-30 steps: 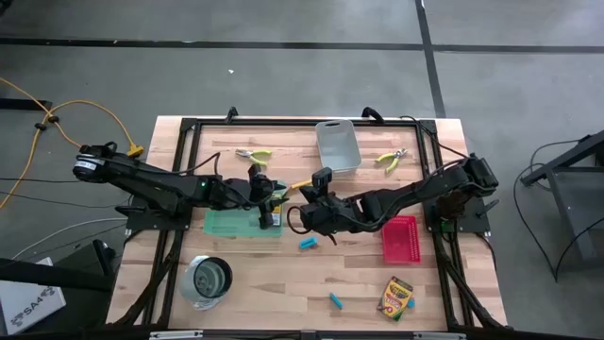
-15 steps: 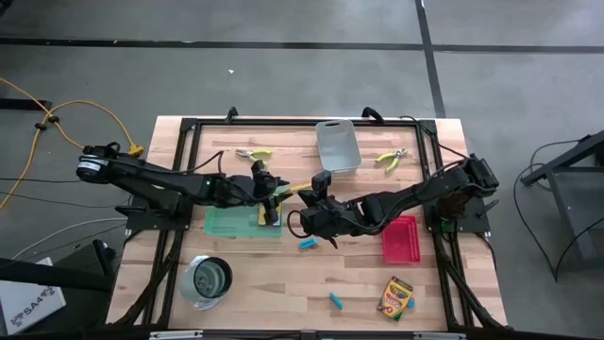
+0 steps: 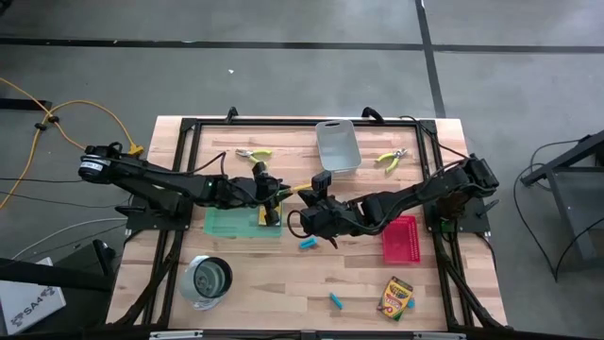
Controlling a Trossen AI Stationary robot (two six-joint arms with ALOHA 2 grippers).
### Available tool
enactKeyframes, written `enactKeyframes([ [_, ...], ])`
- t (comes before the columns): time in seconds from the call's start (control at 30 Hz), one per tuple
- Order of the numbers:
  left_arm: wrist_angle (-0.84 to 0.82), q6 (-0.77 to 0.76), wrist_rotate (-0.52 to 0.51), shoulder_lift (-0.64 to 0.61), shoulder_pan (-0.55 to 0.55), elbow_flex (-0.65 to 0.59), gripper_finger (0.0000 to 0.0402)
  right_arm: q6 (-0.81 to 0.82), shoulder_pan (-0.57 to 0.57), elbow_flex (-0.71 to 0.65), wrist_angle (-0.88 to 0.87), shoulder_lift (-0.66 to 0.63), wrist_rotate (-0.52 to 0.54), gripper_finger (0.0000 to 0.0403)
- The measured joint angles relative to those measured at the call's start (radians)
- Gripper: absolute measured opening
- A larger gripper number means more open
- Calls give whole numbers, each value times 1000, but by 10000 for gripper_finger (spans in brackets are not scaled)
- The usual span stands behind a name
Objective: Pick & Place School Supplies
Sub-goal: Put the crayon box into the green bin
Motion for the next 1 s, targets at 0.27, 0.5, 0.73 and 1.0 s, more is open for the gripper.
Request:
enactKeyframes([
  [0.27, 0, 2, 3, 0, -7, 0, 30, 0, -1, 0, -1, 0, -7, 3],
  [0.5, -3, 6, -2, 0, -23, 0, 31, 0, 0, 0, -1, 0, -11, 3],
  [0.73, -3, 4, -1, 0, -23, 0, 31, -1, 4, 0, -11, 0, -16, 4],
  [1.0, -2, 3, -1, -1, -23, 0, 31, -1, 5, 0, -23, 0, -6, 61],
])
